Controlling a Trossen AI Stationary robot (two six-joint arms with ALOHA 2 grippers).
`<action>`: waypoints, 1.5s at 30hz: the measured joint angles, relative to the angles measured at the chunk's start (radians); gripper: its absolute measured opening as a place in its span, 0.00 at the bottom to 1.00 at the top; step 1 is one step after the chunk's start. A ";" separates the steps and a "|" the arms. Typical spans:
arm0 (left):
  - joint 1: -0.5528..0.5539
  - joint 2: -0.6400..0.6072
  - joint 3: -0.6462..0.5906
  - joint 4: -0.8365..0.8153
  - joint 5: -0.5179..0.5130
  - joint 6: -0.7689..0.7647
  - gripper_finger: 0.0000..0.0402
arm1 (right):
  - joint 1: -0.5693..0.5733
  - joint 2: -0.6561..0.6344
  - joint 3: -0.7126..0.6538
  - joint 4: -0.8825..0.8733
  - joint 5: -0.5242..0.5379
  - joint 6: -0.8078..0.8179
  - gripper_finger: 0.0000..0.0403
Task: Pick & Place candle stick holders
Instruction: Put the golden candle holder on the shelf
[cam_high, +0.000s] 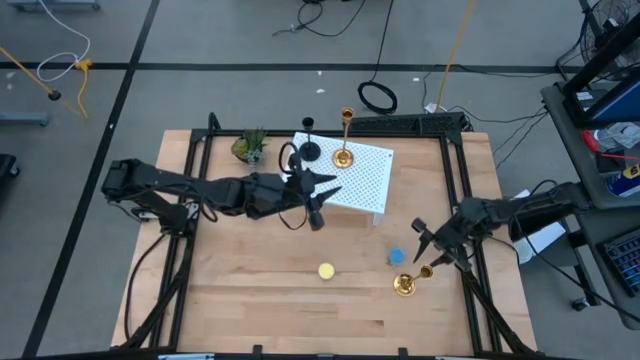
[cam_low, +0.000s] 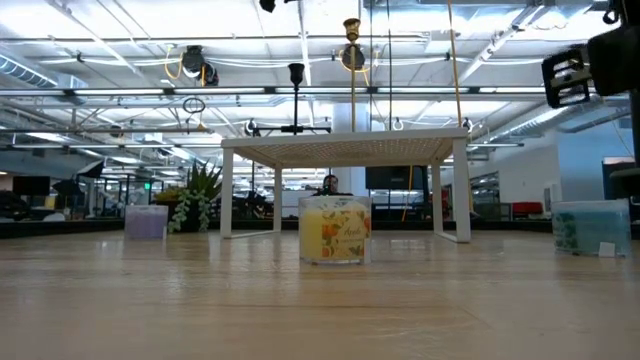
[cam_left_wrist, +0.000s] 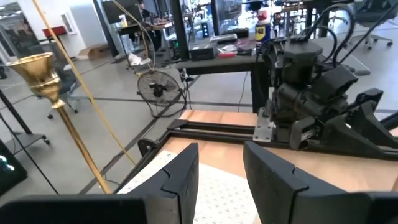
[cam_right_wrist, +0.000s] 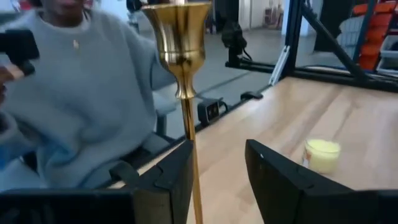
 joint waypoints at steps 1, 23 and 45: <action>-0.004 0.000 0.000 0.000 0.000 0.003 0.33 | 0.000 0.007 -0.019 0.038 -0.003 0.011 0.35; -0.045 0.000 0.000 0.010 0.000 0.006 0.33 | 0.093 0.311 -0.085 0.513 -0.071 0.101 0.35; -0.046 -0.004 0.000 0.006 0.000 0.005 0.33 | 0.153 0.453 -0.086 0.565 0.087 0.032 0.05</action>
